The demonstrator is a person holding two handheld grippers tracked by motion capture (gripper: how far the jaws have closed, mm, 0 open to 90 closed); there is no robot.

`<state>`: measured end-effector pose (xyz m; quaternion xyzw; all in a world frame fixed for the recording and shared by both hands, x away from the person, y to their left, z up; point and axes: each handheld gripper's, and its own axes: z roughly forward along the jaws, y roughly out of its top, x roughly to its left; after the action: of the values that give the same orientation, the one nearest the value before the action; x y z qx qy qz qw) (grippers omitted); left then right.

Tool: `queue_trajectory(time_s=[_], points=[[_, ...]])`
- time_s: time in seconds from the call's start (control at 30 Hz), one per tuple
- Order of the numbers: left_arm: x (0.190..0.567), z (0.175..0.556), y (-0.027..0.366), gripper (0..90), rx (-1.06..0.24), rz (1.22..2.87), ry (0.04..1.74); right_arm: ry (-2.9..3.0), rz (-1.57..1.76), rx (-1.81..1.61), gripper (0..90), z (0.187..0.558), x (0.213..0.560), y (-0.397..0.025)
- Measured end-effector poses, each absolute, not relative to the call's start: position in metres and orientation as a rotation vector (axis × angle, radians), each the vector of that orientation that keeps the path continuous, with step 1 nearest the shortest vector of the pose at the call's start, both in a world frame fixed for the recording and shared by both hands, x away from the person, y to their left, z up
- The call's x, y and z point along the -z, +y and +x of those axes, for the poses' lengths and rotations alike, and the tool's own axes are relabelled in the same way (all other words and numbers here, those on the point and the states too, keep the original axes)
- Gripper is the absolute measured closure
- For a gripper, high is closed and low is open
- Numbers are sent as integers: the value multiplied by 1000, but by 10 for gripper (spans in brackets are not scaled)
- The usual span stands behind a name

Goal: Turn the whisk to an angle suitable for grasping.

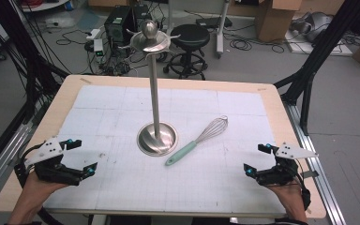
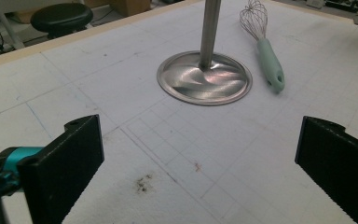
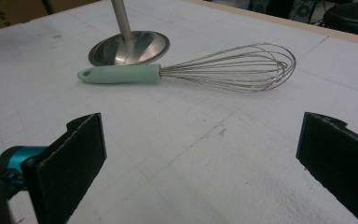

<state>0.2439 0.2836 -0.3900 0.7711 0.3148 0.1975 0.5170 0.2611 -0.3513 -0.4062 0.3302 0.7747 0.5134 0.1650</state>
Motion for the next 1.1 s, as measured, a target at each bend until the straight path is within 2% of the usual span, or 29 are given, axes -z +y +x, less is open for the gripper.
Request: queue_trajectory(time_s=[0.53,1.1], points=[[393,247,287,17,-462,1855,745,2238,903,-1441,5,261,401,-349],[391,248,286,17,-459,1860,730,2447,689,-1326,5,290,363,-320]])
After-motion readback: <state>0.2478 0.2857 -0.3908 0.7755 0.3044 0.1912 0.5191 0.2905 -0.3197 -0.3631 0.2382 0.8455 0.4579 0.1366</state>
